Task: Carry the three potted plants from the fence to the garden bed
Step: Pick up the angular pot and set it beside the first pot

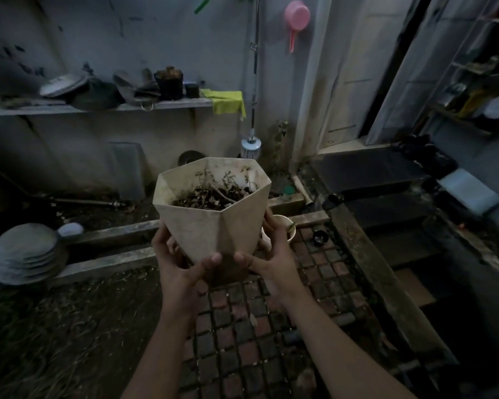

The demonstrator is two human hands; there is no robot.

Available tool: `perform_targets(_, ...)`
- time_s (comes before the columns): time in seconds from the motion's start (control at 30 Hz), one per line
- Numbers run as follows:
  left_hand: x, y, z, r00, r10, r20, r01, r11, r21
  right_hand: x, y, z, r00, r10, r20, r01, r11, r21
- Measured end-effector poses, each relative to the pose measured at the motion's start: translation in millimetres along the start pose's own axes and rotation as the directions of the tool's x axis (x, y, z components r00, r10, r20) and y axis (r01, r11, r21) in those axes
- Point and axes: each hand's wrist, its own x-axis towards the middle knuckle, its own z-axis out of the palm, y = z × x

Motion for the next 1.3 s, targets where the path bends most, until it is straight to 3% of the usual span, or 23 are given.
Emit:
perform_targets(0.27, 88.6, -119.6, 62.7, 0.993, -0.023, -0.119, 0.033, 0.996, 0.085, 139.1, 81.1, -85.8, 0.989, 0.071, 0.130, -0.071, 0.997, -0.003)
perform_targets(0.47, 156.3, -252.1, 78.1, 0.998, -0.055, -0.018, 0.058, 0.955, 0.292, 221.4, 188.3, -147.5, 0.994, 0.099, 0.043, -0.100, 0.995, 0.010)
perform_targets(0.77, 247.9, -553.0, 23.2, 0.985, -0.076, 0.155, 0.022, 0.946, 0.323, 311.1, 458.7, -206.3, 0.983, 0.072, -0.169, -0.073, 0.997, -0.003)
perform_targets(0.97, 274.1, -750.2, -45.6, 0.978, -0.042, 0.205, -0.028, 0.945, 0.327, 348.6, 666.5, -231.8, 0.987, -0.007, -0.160, 0.006, 1.000, -0.005)
perform_targets(1.2, 277.7, -905.2, -94.3, 0.984, -0.072, 0.162, 0.011, 0.937, 0.349, 372.6, 825.6, -263.4, 0.990, -0.007, -0.144, 0.002, 0.999, -0.033)
perform_targets(1.3, 293.6, -945.1, -98.3, 0.971, -0.046, 0.233, -0.039, 0.936, 0.350, 392.6, 858.0, -276.5, 0.991, 0.007, -0.133, -0.010, 1.000, -0.022)
